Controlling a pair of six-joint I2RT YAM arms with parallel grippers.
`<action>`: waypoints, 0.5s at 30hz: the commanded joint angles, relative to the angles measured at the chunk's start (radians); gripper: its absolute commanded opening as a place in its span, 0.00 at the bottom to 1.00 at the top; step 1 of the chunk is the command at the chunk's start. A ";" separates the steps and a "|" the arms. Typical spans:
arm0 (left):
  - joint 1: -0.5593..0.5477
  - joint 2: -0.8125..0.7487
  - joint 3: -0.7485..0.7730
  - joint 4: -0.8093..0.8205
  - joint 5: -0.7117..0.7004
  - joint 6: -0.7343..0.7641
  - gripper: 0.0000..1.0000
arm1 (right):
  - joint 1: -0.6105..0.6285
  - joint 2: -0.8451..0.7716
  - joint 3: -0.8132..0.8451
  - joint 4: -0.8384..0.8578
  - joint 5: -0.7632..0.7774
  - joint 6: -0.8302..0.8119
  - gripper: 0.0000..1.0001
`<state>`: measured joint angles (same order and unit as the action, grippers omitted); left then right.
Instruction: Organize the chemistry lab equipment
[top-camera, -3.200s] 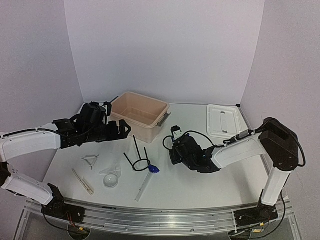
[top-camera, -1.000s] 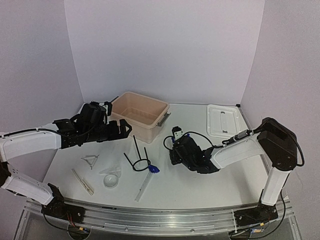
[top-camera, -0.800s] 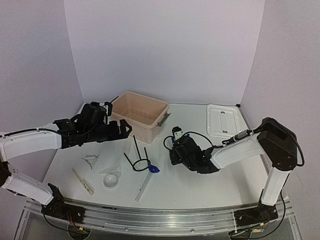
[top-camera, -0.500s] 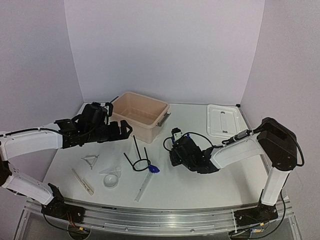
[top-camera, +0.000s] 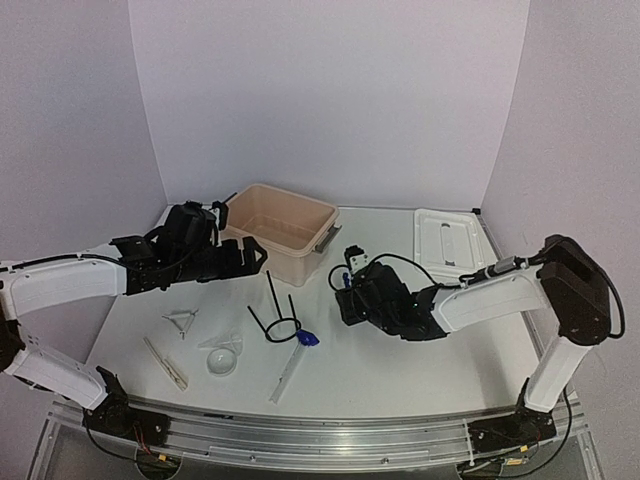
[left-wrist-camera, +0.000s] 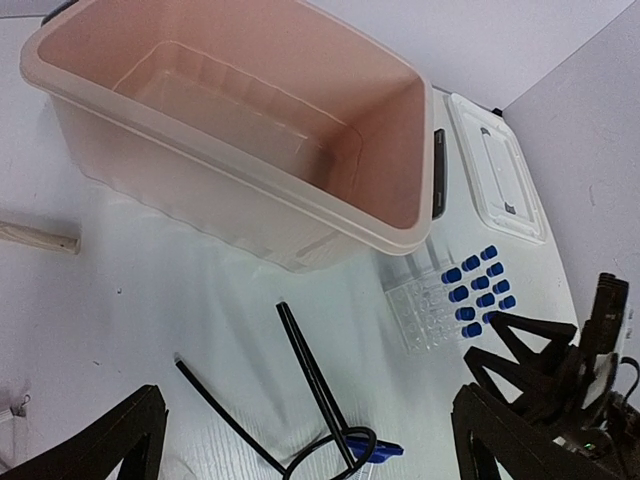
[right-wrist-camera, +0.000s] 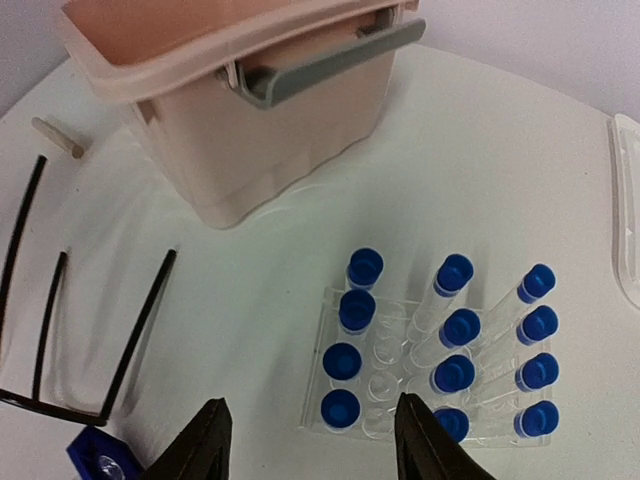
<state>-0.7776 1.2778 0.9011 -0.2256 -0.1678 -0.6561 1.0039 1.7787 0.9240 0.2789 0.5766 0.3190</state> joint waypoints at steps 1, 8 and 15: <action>0.006 -0.004 0.041 0.043 0.007 0.011 1.00 | 0.001 -0.138 0.002 -0.031 -0.062 0.011 0.58; 0.005 -0.005 0.043 0.057 0.011 0.022 1.00 | 0.001 -0.280 0.060 -0.225 -0.164 0.042 0.73; 0.006 -0.008 0.039 0.077 0.022 0.029 1.00 | -0.135 -0.457 0.098 -0.464 -0.317 0.195 0.77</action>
<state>-0.7776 1.2778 0.9012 -0.1971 -0.1561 -0.6504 0.9782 1.4226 0.9609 -0.0016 0.3950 0.3960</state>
